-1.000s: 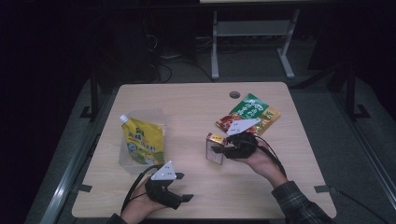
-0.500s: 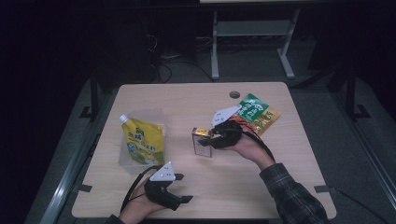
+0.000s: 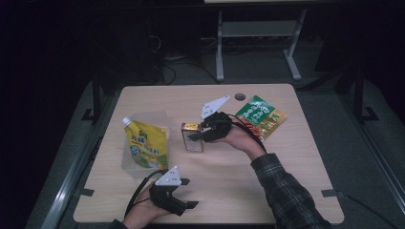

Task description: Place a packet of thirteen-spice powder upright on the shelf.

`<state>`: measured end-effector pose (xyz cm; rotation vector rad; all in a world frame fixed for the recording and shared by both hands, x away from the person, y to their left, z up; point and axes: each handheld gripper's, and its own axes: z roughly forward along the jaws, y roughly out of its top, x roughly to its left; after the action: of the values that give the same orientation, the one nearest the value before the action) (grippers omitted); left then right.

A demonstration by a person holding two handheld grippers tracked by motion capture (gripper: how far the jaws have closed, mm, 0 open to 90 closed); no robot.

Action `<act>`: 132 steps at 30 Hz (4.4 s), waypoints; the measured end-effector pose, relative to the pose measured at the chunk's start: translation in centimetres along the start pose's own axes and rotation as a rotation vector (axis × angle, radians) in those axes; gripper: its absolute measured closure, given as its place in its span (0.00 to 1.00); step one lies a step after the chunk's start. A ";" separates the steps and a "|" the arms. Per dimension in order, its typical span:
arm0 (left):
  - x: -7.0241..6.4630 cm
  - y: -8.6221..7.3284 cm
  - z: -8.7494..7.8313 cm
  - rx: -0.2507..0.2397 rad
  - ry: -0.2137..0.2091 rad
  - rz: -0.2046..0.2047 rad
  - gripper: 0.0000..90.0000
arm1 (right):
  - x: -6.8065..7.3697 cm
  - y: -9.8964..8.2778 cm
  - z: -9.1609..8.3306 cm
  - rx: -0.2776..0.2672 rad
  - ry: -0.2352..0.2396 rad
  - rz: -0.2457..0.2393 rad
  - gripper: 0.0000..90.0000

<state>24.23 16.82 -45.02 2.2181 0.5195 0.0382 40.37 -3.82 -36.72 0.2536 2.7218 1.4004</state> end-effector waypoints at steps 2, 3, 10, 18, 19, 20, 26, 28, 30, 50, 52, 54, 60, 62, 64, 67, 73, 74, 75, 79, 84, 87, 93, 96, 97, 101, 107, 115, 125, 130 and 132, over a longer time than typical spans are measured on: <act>0.0 0.0 0.0 0.005 -0.001 0.007 0.21 | -0.2 0.5 0.3 -0.011 0.019 0.000 0.74; 0.0 0.0 0.0 0.003 -0.001 0.005 0.21 | -0.4 0.9 0.5 -0.013 0.023 -0.020 0.75; 0.0 0.0 0.1 0.005 -0.009 0.006 0.21 | -0.8 2.6 1.6 -0.015 0.067 -0.056 0.75; -0.1 0.1 0.1 0.009 -0.011 0.005 0.21 | -0.8 4.4 3.7 -0.019 0.086 -0.079 0.75; -0.2 0.1 0.1 0.008 -0.012 0.006 0.21 | -0.9 4.5 3.9 -0.025 0.090 -0.084 0.75; -0.2 0.1 0.1 0.008 -0.013 0.007 0.21 | -0.9 4.6 4.1 -0.030 0.092 -0.073 0.75; -0.3 0.1 0.2 0.010 -0.020 0.011 0.21 | -1.2 4.9 4.8 -0.059 0.098 -0.058 0.75; -0.4 0.1 0.2 0.009 -0.020 0.012 0.21 | -1.3 5.0 5.1 -0.063 0.103 -0.063 0.75; -0.4 0.1 0.2 0.009 -0.021 0.013 0.21 | -1.4 5.1 5.3 -0.056 0.103 -0.070 0.75; -0.6 0.2 0.4 0.015 -0.034 0.020 0.21 | -1.5 6.4 7.5 -0.077 0.130 -0.062 0.75; -0.6 0.2 0.4 0.016 -0.034 0.021 0.21 | -1.5 6.5 7.7 -0.084 0.132 -0.067 0.75; -0.6 0.2 0.4 0.014 -0.034 0.020 0.21 | -1.5 6.6 7.9 -0.084 0.133 -0.072 0.75; -0.6 0.2 0.4 0.015 -0.035 0.022 0.21 | -1.4 6.7 8.3 -0.092 0.157 -0.080 0.75; -0.7 0.2 0.4 0.015 -0.035 0.021 0.21 | -1.4 6.8 8.4 -0.091 0.152 -0.086 0.75; -0.7 0.2 0.4 0.015 -0.034 0.022 0.21 | -1.5 7.1 8.6 -0.083 0.145 -0.096 0.75; -0.6 0.2 0.5 0.014 -0.035 0.030 0.21 | -1.6 7.4 8.7 -0.077 0.136 -0.117 0.75; -0.6 0.2 0.4 0.016 -0.037 0.030 0.21 | -1.3 7.5 8.6 -0.063 0.154 -0.120 0.75; -0.6 0.2 0.4 0.016 -0.037 0.030 0.21 | -1.3 7.5 8.5 -0.064 0.154 -0.123 0.75; -0.6 0.2 0.5 0.016 -0.037 0.031 0.21 | -1.3 7.4 8.4 -0.061 0.158 -0.125 0.75; -0.7 0.2 0.5 0.022 -0.039 0.027 0.21 | -1.3 6.9 7.9 -0.048 0.152 -0.126 0.75; -0.7 0.2 0.6 0.023 -0.040 0.021 0.21 | -1.7 6.1 7.4 -0.042 0.150 -0.108 0.75; -0.7 0.2 0.7 0.025 -0.040 0.024 0.21 | -1.8 5.9 7.7 -0.044 0.153 -0.095 0.75; -0.7 0.2 0.7 0.025 -0.043 0.025 0.21 | -1.7 6.3 8.9 -0.060 0.161 -0.094 0.75; -0.8 0.2 0.7 0.028 -0.045 0.029 0.21 | -1.5 6.7 9.6 -0.064 0.165 -0.094 0.75; -0.7 0.2 0.7 0.030 -0.043 0.037 0.21 | -1.5 6.8 9.8 -0.067 0.167 -0.097 0.75; -0.7 0.2 0.8 0.036 -0.048 0.041 0.21 | -1.4 7.1 10.6 -0.069 0.175 -0.102 0.75; -0.8 0.2 0.9 0.038 -0.051 0.050 0.21 | -1.2 7.0 11.9 -0.070 0.185 -0.099 0.75; -0.9 0.2 1.0 0.044 -0.056 0.050 0.21 | -0.8 5.4 13.2 -0.058 0.171 -0.107 0.74; -0.9 0.2 1.2 0.047 -0.055 0.051 0.21 | -0.7 4.3 11.9 -0.050 0.131 -0.061 0.56; -0.7 0.2 1.0 0.045 -0.051 0.049 0.21 | -0.9 3.7 9.7 -0.039 0.089 -0.024 0.47; -0.7 0.2 0.9 0.042 -0.053 0.041 0.21 | -1.0 3.3 8.7 -0.036 0.079 0.005 0.45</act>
<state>23.81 15.75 -45.34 2.2640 0.4496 -0.0106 42.96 4.87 -39.11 0.2077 2.7570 1.4907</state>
